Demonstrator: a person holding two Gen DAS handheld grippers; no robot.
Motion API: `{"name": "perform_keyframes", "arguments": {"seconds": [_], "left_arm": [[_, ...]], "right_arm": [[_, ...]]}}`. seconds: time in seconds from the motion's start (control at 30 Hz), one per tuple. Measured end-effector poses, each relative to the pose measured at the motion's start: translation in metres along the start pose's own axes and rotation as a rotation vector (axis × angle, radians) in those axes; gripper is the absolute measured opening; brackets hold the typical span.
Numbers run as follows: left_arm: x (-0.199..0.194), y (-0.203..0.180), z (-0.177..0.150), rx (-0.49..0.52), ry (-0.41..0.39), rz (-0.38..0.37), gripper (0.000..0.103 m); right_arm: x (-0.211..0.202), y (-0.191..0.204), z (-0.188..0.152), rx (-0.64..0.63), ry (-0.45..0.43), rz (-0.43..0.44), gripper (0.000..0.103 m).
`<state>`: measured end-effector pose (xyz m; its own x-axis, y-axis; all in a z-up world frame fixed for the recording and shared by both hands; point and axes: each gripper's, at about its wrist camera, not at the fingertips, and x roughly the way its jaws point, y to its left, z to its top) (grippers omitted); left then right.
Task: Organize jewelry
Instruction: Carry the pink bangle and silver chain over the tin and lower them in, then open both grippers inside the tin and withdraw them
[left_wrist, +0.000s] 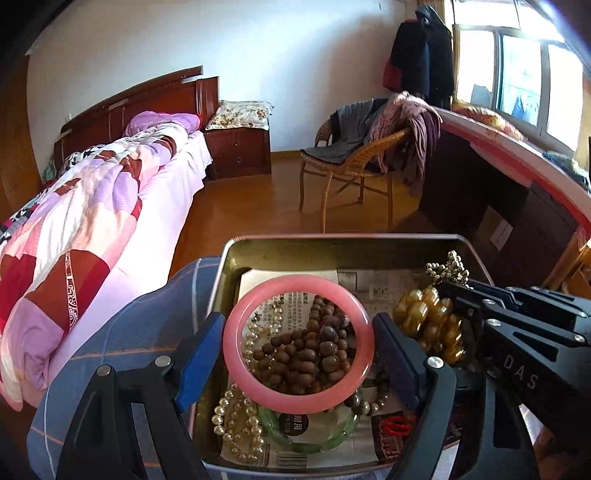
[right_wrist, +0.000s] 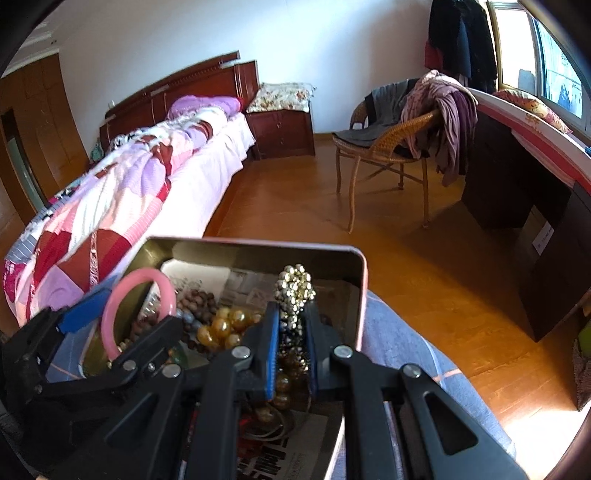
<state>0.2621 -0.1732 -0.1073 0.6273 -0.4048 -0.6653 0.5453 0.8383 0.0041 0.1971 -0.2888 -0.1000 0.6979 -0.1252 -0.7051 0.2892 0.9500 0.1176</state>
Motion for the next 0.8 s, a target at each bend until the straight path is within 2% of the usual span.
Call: {"name": "perform_keyframes", "arguments": {"seconds": [0.2,0.23,0.3,0.5,0.8], "left_arm": [[0.000,-0.013,-0.013,0.080,-0.010,0.054,0.081],[0.002,-0.014,-0.017,0.079,0.012,0.050,0.081],[0.005,-0.005,-0.019,0.015,0.042,0.028,0.081],[0.012,-0.006,-0.020,0.021,0.053,0.059,0.081],[0.002,-0.007,-0.029,0.005,0.054,0.047,0.078]], "right_arm": [[0.005,0.013,-0.004,-0.051,0.020,-0.001,0.015],[0.006,0.019,-0.007,-0.076,0.017,-0.005,0.015],[0.006,0.024,-0.009,-0.100,0.012,-0.025,0.016],[0.004,0.025,-0.012,-0.128,0.011,-0.035,0.015],[0.006,0.029,-0.014,-0.134,0.023,-0.035,0.015]]}}
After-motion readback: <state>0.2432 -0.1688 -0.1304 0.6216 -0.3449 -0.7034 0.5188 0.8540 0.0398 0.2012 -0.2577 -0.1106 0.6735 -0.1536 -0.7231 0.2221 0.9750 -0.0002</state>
